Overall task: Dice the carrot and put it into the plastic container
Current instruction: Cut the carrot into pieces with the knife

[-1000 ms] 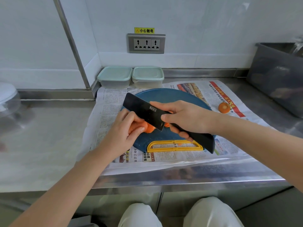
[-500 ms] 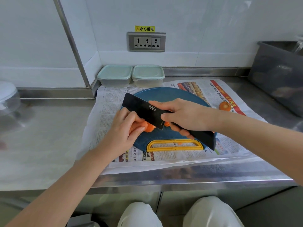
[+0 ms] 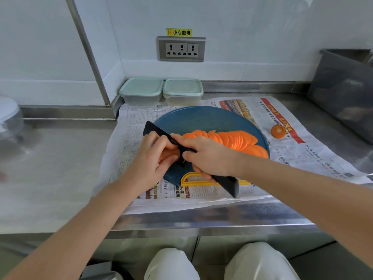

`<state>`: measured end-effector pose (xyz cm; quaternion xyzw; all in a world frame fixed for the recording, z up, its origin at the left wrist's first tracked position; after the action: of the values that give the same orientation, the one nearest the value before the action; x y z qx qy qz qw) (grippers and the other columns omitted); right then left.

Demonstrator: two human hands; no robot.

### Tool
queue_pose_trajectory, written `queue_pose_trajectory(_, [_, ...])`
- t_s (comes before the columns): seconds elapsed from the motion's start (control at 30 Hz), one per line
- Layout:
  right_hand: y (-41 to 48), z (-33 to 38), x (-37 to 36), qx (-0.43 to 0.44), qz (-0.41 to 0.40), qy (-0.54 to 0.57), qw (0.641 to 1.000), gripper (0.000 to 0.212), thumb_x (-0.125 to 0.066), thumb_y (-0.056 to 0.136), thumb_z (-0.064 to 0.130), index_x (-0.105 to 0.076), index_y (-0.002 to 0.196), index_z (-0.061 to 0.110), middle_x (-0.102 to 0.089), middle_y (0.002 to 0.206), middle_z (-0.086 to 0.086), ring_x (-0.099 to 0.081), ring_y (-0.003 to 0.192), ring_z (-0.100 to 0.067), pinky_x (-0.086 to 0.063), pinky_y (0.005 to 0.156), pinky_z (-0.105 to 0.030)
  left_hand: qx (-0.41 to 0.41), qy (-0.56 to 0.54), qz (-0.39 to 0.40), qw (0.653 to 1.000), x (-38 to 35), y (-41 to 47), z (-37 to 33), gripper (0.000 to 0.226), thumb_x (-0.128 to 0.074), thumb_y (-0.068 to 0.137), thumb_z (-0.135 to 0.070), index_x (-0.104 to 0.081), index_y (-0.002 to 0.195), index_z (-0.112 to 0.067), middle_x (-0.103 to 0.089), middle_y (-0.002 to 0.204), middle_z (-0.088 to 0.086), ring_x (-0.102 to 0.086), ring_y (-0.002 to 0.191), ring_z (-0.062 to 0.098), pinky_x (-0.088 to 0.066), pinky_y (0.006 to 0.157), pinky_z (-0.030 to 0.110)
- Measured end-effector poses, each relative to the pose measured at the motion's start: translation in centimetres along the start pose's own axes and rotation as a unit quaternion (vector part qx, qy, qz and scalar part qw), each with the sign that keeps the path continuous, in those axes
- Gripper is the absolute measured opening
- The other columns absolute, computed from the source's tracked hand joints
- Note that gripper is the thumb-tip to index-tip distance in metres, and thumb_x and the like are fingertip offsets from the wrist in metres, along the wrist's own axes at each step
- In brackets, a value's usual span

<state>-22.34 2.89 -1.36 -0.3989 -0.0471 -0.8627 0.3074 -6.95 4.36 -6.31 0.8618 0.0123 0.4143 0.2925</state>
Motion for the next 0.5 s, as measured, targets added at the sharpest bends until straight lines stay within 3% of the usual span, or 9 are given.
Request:
queue_pose_trajectory(0.17, [0.2, -1.3, -1.3, -0.021, -0.031, 0.046, 0.998, 0.056, -0.035, 0.102, 0.011, -0.020, 0.152, 0.029, -0.050, 0.054, 0.000, -0.045, 0.031, -0.008, -0.045, 0.037, -0.025, 0.007, -0.039, -0.009, 0.999, -0.1, 0.1, 0.2, 0.016, -0.066, 0.086, -0.009, -0.059, 0.100, -0.006, -0.044, 0.102, 0.001, -0.054, 0.096, -0.001, -0.042, 0.086, 0.006])
queue_pose_trajectory(0.33, [-0.3, -0.9, 0.2, -0.035, -0.001, 0.068, 0.997, 0.054, -0.037, 0.102, 0.012, -0.026, 0.150, 0.035, -0.049, 0.056, -0.005, -0.045, 0.036, -0.012, -0.045, 0.037, -0.027, 0.006, -0.045, -0.022, 0.999, 0.0, 0.0, 0.2, 0.015, -0.068, 0.084, -0.007, -0.058, 0.096, -0.005, -0.046, 0.101, 0.003, -0.054, 0.096, -0.004, -0.042, 0.085, 0.005])
queue_pose_trajectory(0.5, [-1.7, -0.4, 2.7, -0.039, 0.013, 0.074, 0.996, 0.055, -0.038, 0.102, 0.014, -0.028, 0.146, 0.044, -0.049, 0.059, -0.008, -0.044, 0.038, -0.012, -0.044, 0.039, -0.026, 0.015, -0.024, -0.015, 0.999, -0.1, 0.0, 0.4, 0.014, -0.063, 0.088, -0.018, -0.056, 0.098, -0.012, -0.046, 0.107, 0.002, -0.054, 0.098, 0.009, -0.045, 0.084, 0.012])
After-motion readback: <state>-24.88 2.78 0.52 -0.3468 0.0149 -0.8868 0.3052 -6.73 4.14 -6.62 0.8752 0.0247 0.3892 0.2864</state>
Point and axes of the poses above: each hand's wrist, its own y-axis towards the middle knuckle, its own x-axis out of the back of the hand, z = x × y, the point moved 3 cm from there along y, towards the middle knuckle
